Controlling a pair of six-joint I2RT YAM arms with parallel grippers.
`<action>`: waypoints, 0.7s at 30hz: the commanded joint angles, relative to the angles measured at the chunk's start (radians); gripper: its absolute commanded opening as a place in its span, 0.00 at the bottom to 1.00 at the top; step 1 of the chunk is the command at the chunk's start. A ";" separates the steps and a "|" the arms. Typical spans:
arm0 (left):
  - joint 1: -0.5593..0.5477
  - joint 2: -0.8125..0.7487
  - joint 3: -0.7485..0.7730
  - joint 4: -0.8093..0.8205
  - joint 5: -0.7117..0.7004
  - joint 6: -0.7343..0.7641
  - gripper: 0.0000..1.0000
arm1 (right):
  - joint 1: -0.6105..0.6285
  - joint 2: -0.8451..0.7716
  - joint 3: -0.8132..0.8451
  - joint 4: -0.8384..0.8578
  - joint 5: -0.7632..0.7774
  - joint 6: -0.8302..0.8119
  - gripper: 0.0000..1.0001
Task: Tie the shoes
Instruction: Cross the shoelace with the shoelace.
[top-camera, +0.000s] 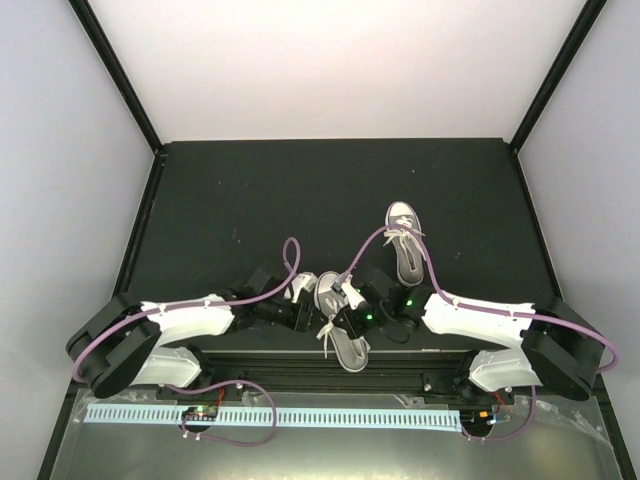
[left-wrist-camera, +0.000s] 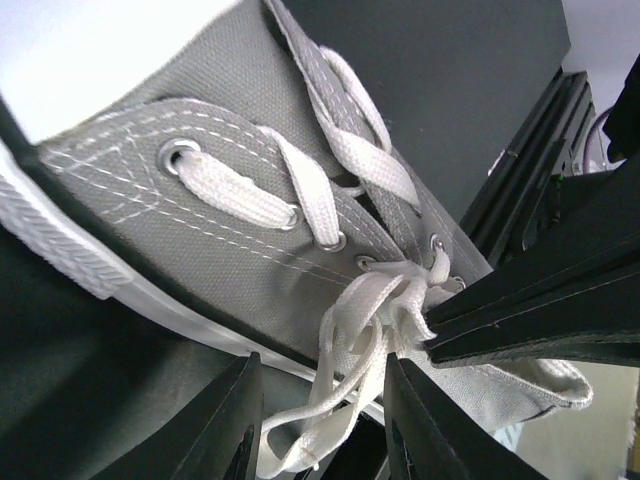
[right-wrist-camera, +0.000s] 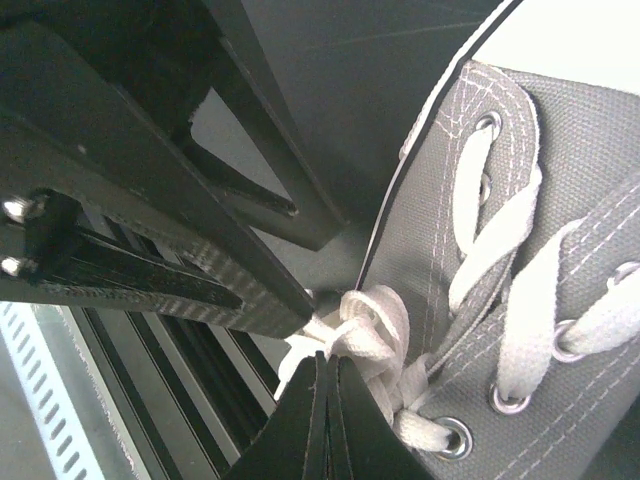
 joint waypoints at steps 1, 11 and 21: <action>0.002 0.048 0.032 0.094 0.080 0.018 0.35 | 0.000 0.004 -0.013 0.011 0.012 -0.007 0.02; 0.002 0.110 0.042 0.134 0.085 0.012 0.26 | 0.000 0.010 -0.012 0.016 0.006 -0.007 0.02; 0.002 0.134 0.038 0.189 0.071 -0.022 0.23 | 0.000 0.015 -0.012 0.018 -0.001 -0.008 0.02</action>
